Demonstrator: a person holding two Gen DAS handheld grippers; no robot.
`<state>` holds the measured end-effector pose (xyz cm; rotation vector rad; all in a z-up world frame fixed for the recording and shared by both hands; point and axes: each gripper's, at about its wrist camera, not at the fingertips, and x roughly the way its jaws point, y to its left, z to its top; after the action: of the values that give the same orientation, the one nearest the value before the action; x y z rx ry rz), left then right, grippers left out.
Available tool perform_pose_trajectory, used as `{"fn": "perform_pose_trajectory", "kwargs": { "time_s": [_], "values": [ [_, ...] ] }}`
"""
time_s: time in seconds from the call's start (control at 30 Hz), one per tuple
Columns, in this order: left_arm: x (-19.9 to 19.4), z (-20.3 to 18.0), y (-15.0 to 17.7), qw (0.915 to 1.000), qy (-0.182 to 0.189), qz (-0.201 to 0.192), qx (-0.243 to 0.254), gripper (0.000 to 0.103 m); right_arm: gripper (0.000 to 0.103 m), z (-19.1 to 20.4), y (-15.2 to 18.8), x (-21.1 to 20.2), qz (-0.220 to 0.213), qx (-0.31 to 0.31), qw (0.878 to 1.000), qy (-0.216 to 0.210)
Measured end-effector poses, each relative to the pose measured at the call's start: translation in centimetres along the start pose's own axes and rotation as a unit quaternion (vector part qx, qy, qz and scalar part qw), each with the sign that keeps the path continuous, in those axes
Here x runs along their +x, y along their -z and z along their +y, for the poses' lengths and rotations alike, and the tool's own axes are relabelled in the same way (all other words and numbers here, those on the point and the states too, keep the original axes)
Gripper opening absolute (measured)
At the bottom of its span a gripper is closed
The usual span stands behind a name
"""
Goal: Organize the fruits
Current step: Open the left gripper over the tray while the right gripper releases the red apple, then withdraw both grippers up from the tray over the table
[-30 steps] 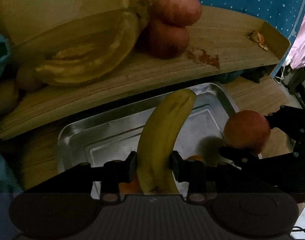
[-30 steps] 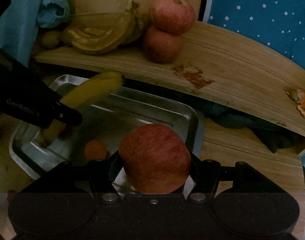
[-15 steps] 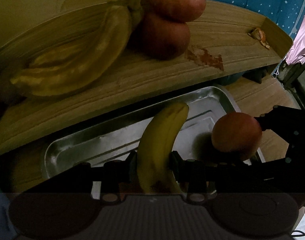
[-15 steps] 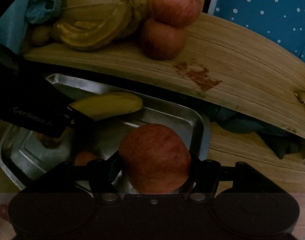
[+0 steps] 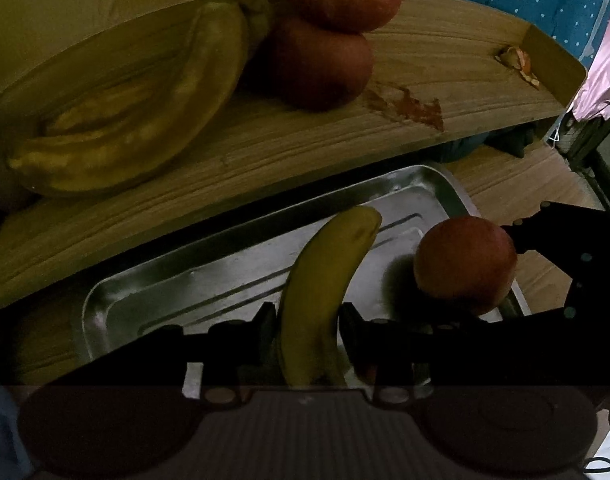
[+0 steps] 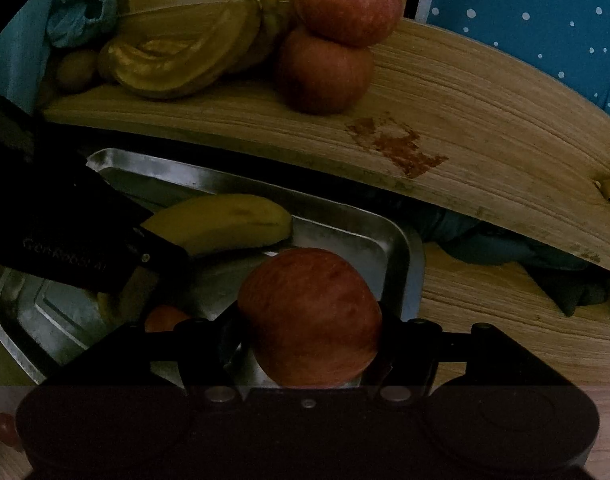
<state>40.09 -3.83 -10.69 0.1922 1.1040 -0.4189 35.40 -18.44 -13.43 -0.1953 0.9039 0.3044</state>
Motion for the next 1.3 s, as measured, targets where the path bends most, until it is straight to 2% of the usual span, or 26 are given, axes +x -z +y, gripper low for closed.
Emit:
{"fn": "perform_pose_trajectory", "kwargs": {
  "time_s": [0.2, 0.27, 0.37, 0.5, 0.57, 0.73, 1.1, 1.13, 1.3],
  "values": [
    [-1.3, -0.6, -0.1, 0.9997, -0.013, -0.018, -0.006, 0.059, 0.076, -0.2, 0.2, -1.5, -0.02, 0.0, 1.0, 0.001],
    [-2.1, -0.7, 0.1, 0.9994, -0.019, -0.028, -0.01, 0.071, 0.079, -0.1, 0.4, -2.2, -0.027, 0.0, 1.0, 0.004],
    [-3.6, -0.7, 0.6, 0.9985, -0.027, -0.042, -0.022, 0.083, 0.083, -0.3, 0.8, -3.7, -0.038, 0.0, 0.999, 0.007],
    [-5.1, -0.9, 1.6, 0.9967, -0.042, -0.055, -0.041, 0.092, 0.087, -0.7, 1.8, -5.8, -0.047, 0.002, 0.999, 0.01],
    [-5.7, -1.1, 2.0, 0.9958, -0.047, -0.061, -0.049, 0.096, 0.093, -0.9, 2.2, -6.6, -0.052, 0.001, 0.999, 0.013],
    [-7.3, -2.2, 3.4, 0.9927, -0.063, -0.077, -0.067, 0.099, 0.101, -1.5, 3.9, -9.2, -0.064, 0.006, 0.998, 0.01],
    [-10.1, -4.5, 7.9, 0.9868, -0.098, -0.069, -0.109, 0.102, 0.102, -1.6, 8.0, -13.0, -0.059, -0.013, 0.998, -0.014],
    [-10.4, -4.8, 8.3, 0.9871, -0.088, -0.032, -0.13, 0.102, 0.102, -1.5, 8.3, -13.3, -0.058, -0.017, 0.998, -0.016],
    [-11.3, -6.5, 10.1, 0.9854, -0.093, -0.026, -0.14, 0.103, 0.102, -1.3, 10.0, -14.8, -0.057, -0.032, 0.998, -0.026]
  ]
}}
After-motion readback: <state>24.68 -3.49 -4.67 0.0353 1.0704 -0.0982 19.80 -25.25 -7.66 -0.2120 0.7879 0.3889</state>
